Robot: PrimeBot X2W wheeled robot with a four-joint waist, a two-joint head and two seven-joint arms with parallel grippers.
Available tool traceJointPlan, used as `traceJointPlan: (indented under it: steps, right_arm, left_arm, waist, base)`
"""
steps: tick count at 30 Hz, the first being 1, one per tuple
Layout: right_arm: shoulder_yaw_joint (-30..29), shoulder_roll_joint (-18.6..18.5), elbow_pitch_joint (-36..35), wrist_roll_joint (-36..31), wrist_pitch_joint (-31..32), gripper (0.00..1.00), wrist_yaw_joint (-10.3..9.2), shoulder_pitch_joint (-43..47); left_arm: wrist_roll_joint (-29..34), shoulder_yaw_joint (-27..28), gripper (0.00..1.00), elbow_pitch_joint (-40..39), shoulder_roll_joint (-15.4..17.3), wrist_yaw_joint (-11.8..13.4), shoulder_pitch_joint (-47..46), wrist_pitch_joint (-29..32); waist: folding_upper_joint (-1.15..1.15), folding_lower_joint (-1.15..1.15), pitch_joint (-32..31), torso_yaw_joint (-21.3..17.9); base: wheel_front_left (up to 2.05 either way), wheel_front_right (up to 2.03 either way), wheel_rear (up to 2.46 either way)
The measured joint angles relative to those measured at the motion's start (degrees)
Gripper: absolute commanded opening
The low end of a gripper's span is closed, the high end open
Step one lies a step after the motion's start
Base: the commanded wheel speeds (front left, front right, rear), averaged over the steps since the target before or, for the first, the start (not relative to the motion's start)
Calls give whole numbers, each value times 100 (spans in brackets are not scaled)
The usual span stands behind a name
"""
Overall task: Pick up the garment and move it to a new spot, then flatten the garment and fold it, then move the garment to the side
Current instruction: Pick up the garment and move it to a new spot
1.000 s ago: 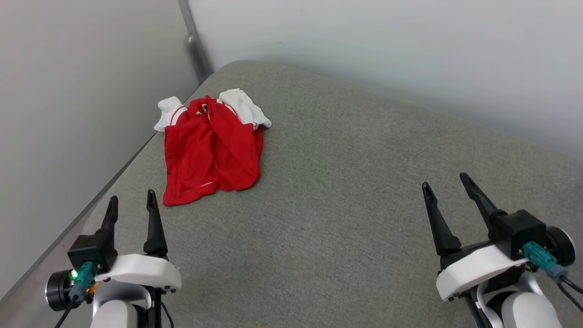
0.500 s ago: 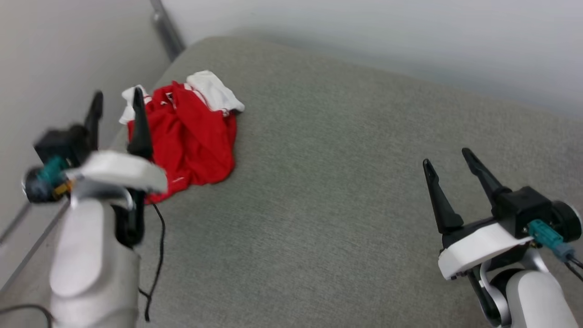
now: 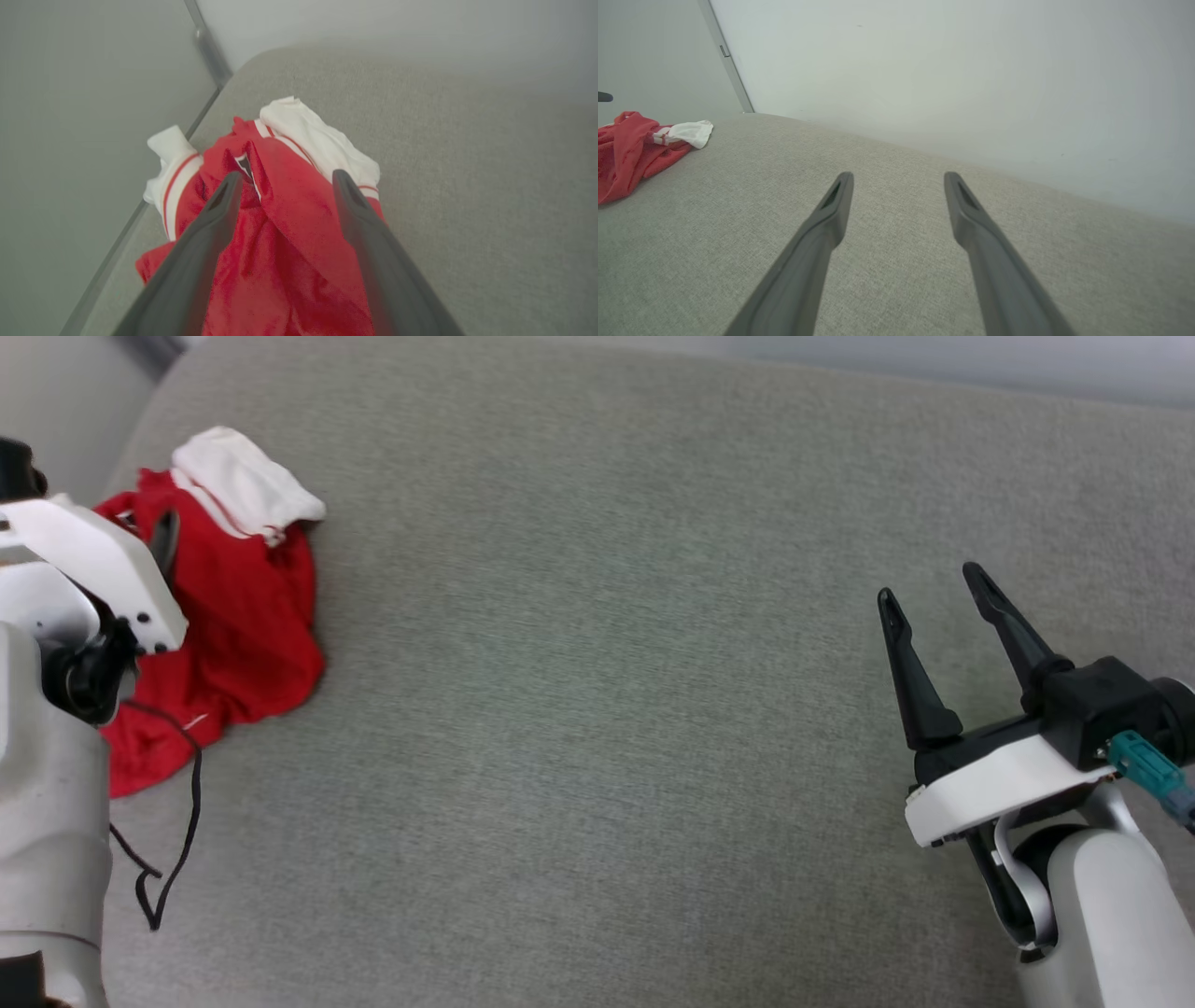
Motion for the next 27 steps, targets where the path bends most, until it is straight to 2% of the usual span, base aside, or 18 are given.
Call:
traceJointPlan:
  steps: [4,8,13,14,15,16,17,24,27]
  right_arm:
    - [33,10,65,18,-70,100,0,-121]
    - [49,31,112,65,-107,100,0,-209]
    - [-23,38,142,70,-137,100,0,-245]
    - [-38,38,142,70,-140,100,0,-245]
    - [-57,38,142,69,-157,100,0,-245]
    - [-77,41,142,70,-156,100,0,-245]
    - [-99,42,137,69,-156,100,0,-244]
    - [-235,47,163,55,-120,100,0,-234]
    - [-249,75,172,56,-107,100,0,-199]
  left_arm:
    - [-497,-327,100,364,207,-8,12,949]
    - [-1111,-322,100,656,291,-8,211,1582]
    - [-1449,-153,100,855,381,-15,250,1800]
    - [-1502,-112,89,894,376,-14,249,1797]
    - [-1525,-104,44,933,372,-14,246,1797]
    - [-1508,-112,14,946,375,-13,247,1728]
    - [-1484,-121,0,972,378,9,250,1600]
    - [-1169,-292,0,1035,401,164,227,789]
    - [-973,-354,0,923,530,289,66,258]
  waist:
    - [0,0,257,-226]
    - [0,0,455,-406]
    - [0,-1,569,-525]
    - [0,-1,568,-525]
    - [0,-1,561,-524]
    - [0,-1,548,-517]
    - [0,-1,534,-504]
    - [0,0,281,-437]
    - [0,0,116,-406]
  base:
    - [0,0,0]
    - [0,0,0]
    - [0,0,0]
    - [0,0,0]
    - [0,0,0]
    - [0,0,0]
    - [0,0,0]
    - [0,0,0]
    - [0,0,0]
